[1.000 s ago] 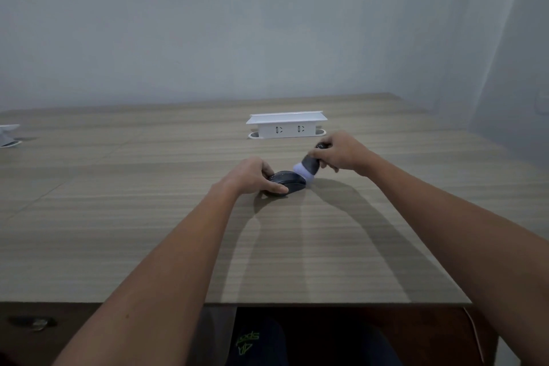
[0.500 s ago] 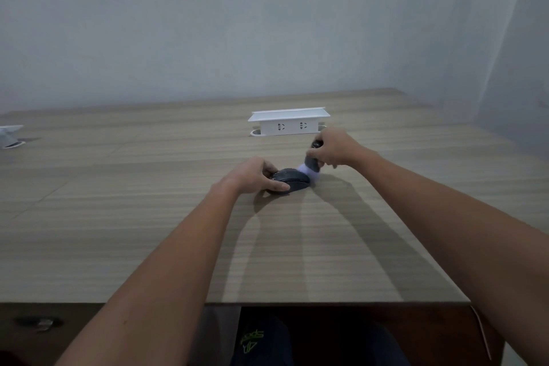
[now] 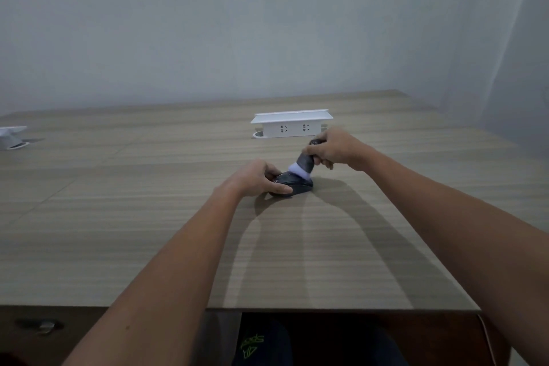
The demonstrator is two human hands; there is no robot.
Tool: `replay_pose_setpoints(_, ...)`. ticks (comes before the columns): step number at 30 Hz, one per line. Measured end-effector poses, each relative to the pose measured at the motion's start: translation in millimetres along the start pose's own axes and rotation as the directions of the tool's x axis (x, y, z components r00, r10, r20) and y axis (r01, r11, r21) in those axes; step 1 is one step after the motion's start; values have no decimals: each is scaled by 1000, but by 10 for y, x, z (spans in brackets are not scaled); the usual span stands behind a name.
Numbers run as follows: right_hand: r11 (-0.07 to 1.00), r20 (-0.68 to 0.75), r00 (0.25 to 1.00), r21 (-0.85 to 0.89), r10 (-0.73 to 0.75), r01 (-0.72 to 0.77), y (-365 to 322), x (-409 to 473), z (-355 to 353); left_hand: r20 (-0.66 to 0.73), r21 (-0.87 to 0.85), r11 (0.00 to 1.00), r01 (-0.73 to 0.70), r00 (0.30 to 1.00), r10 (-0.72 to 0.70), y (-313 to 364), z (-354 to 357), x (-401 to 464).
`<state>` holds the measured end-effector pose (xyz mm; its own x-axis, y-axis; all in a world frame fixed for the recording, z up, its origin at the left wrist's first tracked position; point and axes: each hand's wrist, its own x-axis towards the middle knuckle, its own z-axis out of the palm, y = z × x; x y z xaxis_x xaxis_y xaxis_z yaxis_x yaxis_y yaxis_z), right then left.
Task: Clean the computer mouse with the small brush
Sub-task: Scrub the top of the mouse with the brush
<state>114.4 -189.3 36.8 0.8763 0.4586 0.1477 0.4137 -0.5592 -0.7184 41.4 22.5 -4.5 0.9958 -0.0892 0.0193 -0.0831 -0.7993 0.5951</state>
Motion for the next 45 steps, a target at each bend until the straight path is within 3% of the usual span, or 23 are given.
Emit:
replay_pose_setpoints(2,983,-8,1000,-183,7,-8,-13,11,7,-12,-9,1000,3,1000,-3,-1,13,3)
replay_pose_setpoints(4,968,-68,997,-252,-23,5,-69,20,9,-32,-23,1000,4,999,-5,1,45,-1)
replay_pose_setpoints(8,992,-20,994,-72,-106,104,-221,-13,58,-108,-95,995,11,994,-22,-34,147,-9)
replay_pose_setpoints(10,983,18,995,-150,-102,104,-235,8,90,-125,-146,989,18,992,-36,-49,181,-20)
replay_pose_setpoints(13,950,-44,995,-306,-88,71,-252,56,104,-119,-149,988,30,992,-48,-67,200,-23)
replay_pose_setpoints(17,969,-5,992,-213,-129,125,-301,27,112,-115,-157,986,56,991,-74,-69,186,-24)
replay_pose_setpoints(20,947,18,994,-305,-104,104,-299,42,135,-109,-167,984,57,991,-76,-67,179,-25)
replay_pose_setpoints(22,950,-30,993,-297,-111,97,-327,63,141,-109,-166,984,61,991,-79,-68,181,-26)
replay_pose_setpoints(25,952,20,988,-267,-151,150,-398,53,143,-109,-174,982,70,990,-90,-65,176,-33)
replay_pose_setpoints(29,912,-4,995,-399,-102,91,-410,84,192,-107,-190,980,65,990,-87,-65,174,-33)
replay_pose_setpoints(33,948,-41,991,-298,-131,113,-389,110,188,-115,-195,979,60,990,-83,-76,180,-34)
replay_pose_setpoints(37,911,-2,999,-411,-45,40,-336,97,175,-106,-188,981,47,992,-68,-80,178,-24)
replay_pose_setpoints(42,961,-2,998,-269,-69,65,-405,134,161,-102,-180,982,56,992,-75,-71,166,-19)
replay_pose_setpoints(45,941,43,999,-336,-10,24,-457,128,166,-101,-182,982,58,992,-77,-76,167,-19)
